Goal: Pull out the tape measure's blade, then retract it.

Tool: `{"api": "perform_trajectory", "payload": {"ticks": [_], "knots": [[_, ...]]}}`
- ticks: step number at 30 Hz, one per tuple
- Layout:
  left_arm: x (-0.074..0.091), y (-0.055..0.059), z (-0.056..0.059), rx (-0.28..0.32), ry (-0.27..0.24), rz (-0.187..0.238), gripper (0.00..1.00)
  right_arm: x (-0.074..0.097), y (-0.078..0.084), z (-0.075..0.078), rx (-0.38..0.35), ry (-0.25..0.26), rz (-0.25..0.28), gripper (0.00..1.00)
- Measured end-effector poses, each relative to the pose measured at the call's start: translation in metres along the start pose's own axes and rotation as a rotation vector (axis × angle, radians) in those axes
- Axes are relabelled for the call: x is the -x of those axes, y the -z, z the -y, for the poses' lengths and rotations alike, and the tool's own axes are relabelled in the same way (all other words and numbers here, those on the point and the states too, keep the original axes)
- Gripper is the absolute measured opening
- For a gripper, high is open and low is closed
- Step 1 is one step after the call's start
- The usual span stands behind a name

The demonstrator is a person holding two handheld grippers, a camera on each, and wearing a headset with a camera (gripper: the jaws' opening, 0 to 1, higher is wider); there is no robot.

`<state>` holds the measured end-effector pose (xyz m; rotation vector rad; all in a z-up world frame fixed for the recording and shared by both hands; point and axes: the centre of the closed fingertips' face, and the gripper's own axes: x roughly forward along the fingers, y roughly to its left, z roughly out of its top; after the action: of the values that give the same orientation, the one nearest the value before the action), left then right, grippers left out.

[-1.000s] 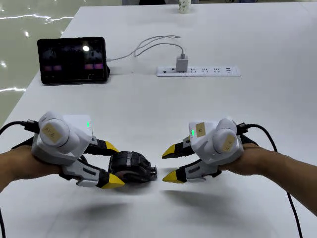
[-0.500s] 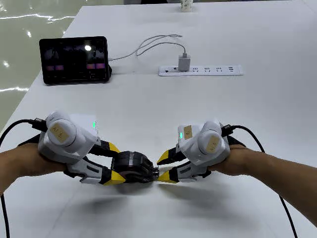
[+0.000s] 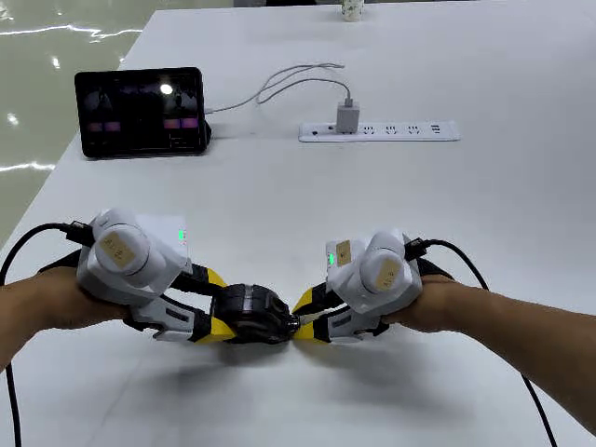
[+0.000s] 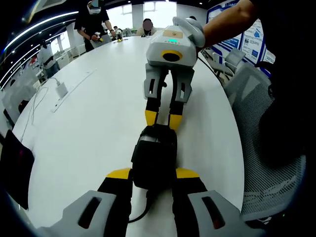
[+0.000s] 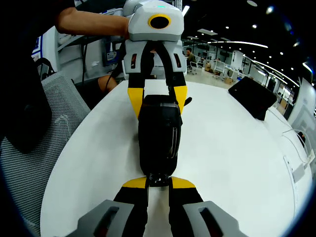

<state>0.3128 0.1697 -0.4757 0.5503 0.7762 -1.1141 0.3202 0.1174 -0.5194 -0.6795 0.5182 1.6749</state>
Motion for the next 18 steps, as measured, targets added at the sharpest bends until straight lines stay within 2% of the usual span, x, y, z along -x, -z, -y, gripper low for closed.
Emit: {"api": "perform_trajectory", "payload": {"ticks": [10,18], "knots": [[-0.0002,-0.0008,-0.0003,-0.019,0.013,0.005,0.24,-0.0020,0.0000,-0.0004,-0.027,0.003,-0.004,0.11],[-0.0004,0.0003,-0.0006,-0.019,0.019,-0.004,0.24,-0.0015,0.0003,-0.0013,-0.007,0.002,-0.014,0.09]]}}
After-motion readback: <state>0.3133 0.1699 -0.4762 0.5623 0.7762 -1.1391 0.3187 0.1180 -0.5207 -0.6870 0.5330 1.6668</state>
